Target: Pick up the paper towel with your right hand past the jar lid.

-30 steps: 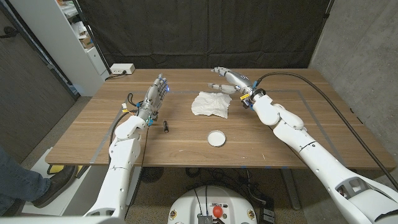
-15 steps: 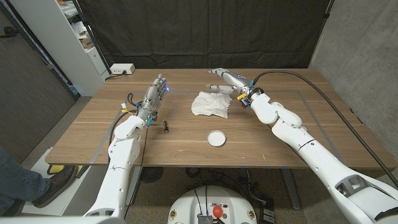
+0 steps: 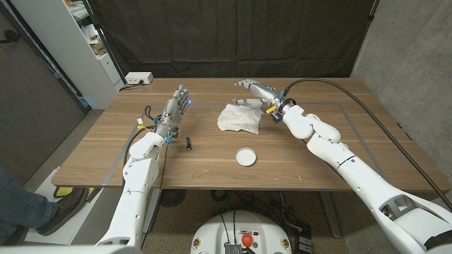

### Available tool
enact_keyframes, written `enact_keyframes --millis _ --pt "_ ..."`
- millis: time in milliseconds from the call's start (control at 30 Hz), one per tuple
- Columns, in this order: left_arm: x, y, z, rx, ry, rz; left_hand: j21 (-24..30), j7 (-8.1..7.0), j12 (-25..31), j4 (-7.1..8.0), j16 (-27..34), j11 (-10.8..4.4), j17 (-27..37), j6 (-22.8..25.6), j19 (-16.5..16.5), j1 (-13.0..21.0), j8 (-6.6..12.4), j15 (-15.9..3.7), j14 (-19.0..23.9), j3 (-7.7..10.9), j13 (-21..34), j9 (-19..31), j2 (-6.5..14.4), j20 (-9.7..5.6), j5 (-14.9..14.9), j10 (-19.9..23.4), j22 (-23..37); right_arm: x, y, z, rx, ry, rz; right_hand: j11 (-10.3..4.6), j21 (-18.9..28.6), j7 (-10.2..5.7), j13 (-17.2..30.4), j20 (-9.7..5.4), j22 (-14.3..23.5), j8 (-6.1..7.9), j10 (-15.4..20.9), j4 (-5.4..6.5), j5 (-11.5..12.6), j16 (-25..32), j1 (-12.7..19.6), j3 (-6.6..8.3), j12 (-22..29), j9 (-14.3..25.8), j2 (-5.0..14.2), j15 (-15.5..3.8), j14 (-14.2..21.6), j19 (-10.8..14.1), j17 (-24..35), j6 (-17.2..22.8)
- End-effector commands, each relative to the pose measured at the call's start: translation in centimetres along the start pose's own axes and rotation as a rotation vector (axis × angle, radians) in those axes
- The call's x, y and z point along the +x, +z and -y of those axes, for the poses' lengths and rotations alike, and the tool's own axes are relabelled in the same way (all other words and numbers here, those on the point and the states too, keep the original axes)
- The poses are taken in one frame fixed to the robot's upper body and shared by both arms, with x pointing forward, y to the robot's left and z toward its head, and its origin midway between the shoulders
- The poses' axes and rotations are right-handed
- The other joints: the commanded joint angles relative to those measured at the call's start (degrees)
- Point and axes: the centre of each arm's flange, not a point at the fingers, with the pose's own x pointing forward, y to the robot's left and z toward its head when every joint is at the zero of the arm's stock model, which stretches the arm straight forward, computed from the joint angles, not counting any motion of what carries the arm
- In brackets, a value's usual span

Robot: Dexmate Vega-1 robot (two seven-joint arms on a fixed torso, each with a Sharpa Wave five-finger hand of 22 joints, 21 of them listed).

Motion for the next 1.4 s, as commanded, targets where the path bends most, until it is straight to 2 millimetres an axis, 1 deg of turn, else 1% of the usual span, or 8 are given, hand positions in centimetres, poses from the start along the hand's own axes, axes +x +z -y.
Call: enact_keyframes --millis 33,133,433,533,633,767,1067,1400 --pt "-0.2 -0.2 -0.1 -0.004 0.009 -0.003 -0.4 0.25 -0.1 -0.36 0.0 -0.11 0.1 0.3 -7.7 0.2 -0.10 0.00 -2.0 0.07 0.1 0.2 0.5 0.56 -0.2 -0.5 0.3 0.5 0.0 -0.3 -0.041 0.064 -0.014 -0.38 0.2 -0.50 0.1 1.16 0.2 -0.08 -0.3 -0.23 0.0 -0.2 0.4 -0.09 -0.5 0.2 0.19 -0.24 -0.4 0.6 0.1 -0.1" --pt "-0.2 -0.2 -0.2 -0.005 0.009 -0.003 -0.5 0.25 -0.1 -0.37 0.0 -0.09 0.1 0.3 -7.8 0.2 -0.10 -0.04 -2.0 0.06 0.1 0.2 0.5 0.70 -0.2 -0.5 0.3 0.6 0.0 -0.3 -0.051 0.077 -0.018 -0.34 0.2 -0.64 0.1 1.93 0.2 -0.12 -0.4 -0.32 0.0 -0.3 0.4 -0.11 -0.5 0.2 0.14 -0.19 -0.6 0.5 0.0 -0.1" --pt "-0.4 -0.3 -0.3 -0.004 0.012 -0.002 -0.8 0.19 -0.1 -0.43 -0.1 -0.09 0.1 0.5 -7.9 0.1 -0.07 0.03 -2.2 0.02 0.1 0.2 0.5 0.82 -0.2 -0.6 0.3 0.9 -0.2 -0.4 -0.074 0.120 -0.038 -0.38 0.2 -0.82 0.1 2.73 0.2 -0.25 -0.6 -0.46 0.0 -0.5 0.6 -0.14 -0.6 0.2 0.05 0.36 -1.0 0.4 0.0 -0.3" --pt "-0.4 -0.3 -0.3 -0.002 0.011 -0.003 -1.0 0.32 0.1 -0.47 -0.2 0.17 0.1 1.0 -8.1 0.1 0.10 0.05 -2.5 -0.01 0.1 0.2 0.6 0.67 -0.2 0.0 0.3 1.1 -0.2 -0.5 -0.085 0.140 -0.046 -0.39 0.4 -1.09 0.1 3.39 0.2 -0.40 -0.7 -0.61 0.1 -0.4 0.6 -0.25 -0.7 0.2 -0.21 0.52 -0.7 0.8 -0.1 -0.6" --pt "-0.4 -0.3 -0.3 -0.001 0.011 -0.003 -1.1 0.39 0.1 -0.49 -0.2 0.26 0.1 1.1 -8.2 0.1 0.11 0.02 -2.6 -0.02 0.1 0.2 0.6 0.51 -0.2 0.1 0.3 1.2 -0.1 -0.7 -0.092 0.153 -0.050 -0.72 0.7 -1.24 0.1 4.67 0.2 -0.49 -0.6 -0.82 0.4 -0.1 0.8 -0.38 -0.6 0.2 -0.51 0.61 0.2 1.7 -0.1 -0.7" --pt "-0.3 -0.3 -0.3 -0.002 0.012 -0.003 -1.2 0.48 0.1 -0.52 -0.3 0.38 0.1 1.2 -8.2 0.1 0.10 -0.01 -2.8 -0.04 0.1 0.2 0.7 0.45 -0.3 0.0 0.3 1.4 -0.1 -0.9 -0.100 0.164 -0.056 -0.98 0.9 -1.28 0.1 5.70 0.2 -0.46 -0.2 -1.04 0.6 0.1 1.0 -0.43 -0.5 0.2 -0.71 0.01 0.8 2.4 -0.1 -0.5" --pt "-0.3 -0.3 -0.3 -0.001 0.012 -0.004 -1.4 0.47 0.0 -0.57 -0.3 0.27 0.1 1.2 -8.2 0.1 0.07 -0.03 -3.1 -0.07 0.1 0.2 0.7 0.31 -0.3 -0.3 0.3 1.9 -0.1 -1.0 -0.119 0.195 -0.074 -1.18 1.1 -1.65 0.1 6.75 0.3 -0.52 0.1 -1.51 1.1 0.6 1.5 -0.49 -0.5 0.2 -1.06 1.07 2.4 3.8 -0.3 -0.5" --pt "-0.3 -0.3 -0.4 0.001 0.011 -0.010 -1.6 0.54 0.0 -0.64 -0.3 0.18 0.1 1.5 -8.2 0.1 0.09 0.00 -3.2 -0.12 0.1 0.2 0.8 0.35 -0.3 -0.3 0.3 2.1 -0.6 -1.6 -0.116 0.225 -0.092 -1.47 1.1 -1.98 0.1 7.00 0.3 -0.72 -0.4 -1.77 1.4 0.5 1.8 -0.49 -0.8 0.2 -1.20 1.42 2.6 4.2 -0.3 -1.0"
